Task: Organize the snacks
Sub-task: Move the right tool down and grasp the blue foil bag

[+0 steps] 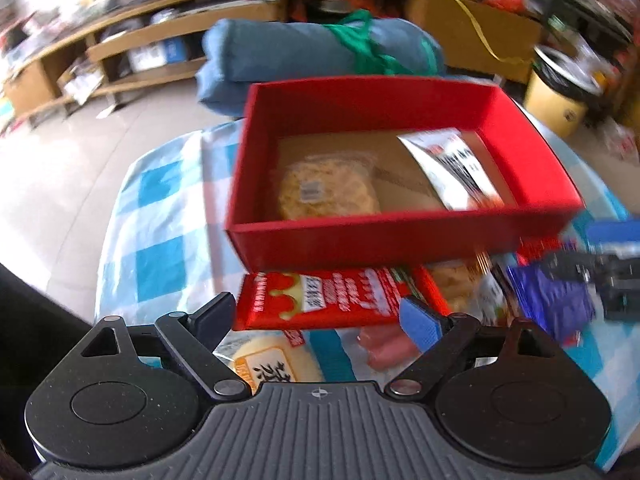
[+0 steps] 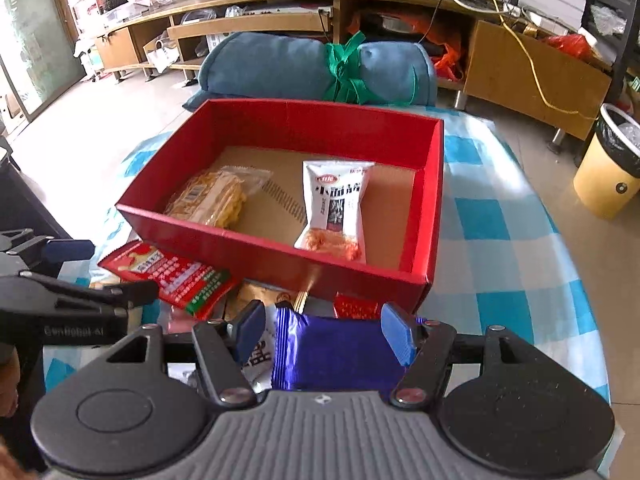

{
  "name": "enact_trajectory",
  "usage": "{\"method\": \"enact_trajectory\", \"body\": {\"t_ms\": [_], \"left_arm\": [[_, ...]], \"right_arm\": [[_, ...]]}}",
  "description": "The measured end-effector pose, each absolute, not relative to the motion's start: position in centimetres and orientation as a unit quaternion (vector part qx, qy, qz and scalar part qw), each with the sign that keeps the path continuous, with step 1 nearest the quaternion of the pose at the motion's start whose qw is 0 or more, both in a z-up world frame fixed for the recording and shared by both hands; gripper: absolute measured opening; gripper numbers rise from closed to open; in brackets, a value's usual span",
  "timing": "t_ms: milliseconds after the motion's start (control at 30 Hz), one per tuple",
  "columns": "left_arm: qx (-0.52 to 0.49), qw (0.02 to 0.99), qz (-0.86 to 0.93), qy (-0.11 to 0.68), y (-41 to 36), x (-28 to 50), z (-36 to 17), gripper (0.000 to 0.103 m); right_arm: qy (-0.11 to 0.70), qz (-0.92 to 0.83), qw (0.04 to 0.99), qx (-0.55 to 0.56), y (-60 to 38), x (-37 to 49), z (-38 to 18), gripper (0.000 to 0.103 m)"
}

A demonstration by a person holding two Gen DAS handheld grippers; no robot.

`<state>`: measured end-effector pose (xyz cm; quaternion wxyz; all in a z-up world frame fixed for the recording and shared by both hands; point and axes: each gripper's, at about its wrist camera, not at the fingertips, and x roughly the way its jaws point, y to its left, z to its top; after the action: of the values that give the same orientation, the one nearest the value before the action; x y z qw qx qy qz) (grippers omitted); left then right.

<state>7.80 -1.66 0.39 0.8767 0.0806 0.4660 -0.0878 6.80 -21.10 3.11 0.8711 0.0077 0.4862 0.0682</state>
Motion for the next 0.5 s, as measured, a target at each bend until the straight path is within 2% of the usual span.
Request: {"method": "enact_trajectory", "body": {"t_ms": [267, 500], "left_arm": [[0.233, 0.858, -0.16, 0.43, -4.4, 7.4, -0.9, 0.092], [0.217, 0.846, -0.185, 0.45, -5.0, 9.5, -2.4, 0.095]], "right_arm": [[0.501, 0.088, 0.861, 0.003, -20.9, 6.6, 2.4, 0.059], [0.506, 0.103, 0.857, 0.0, -19.9, 6.7, 2.2, 0.059]]}}
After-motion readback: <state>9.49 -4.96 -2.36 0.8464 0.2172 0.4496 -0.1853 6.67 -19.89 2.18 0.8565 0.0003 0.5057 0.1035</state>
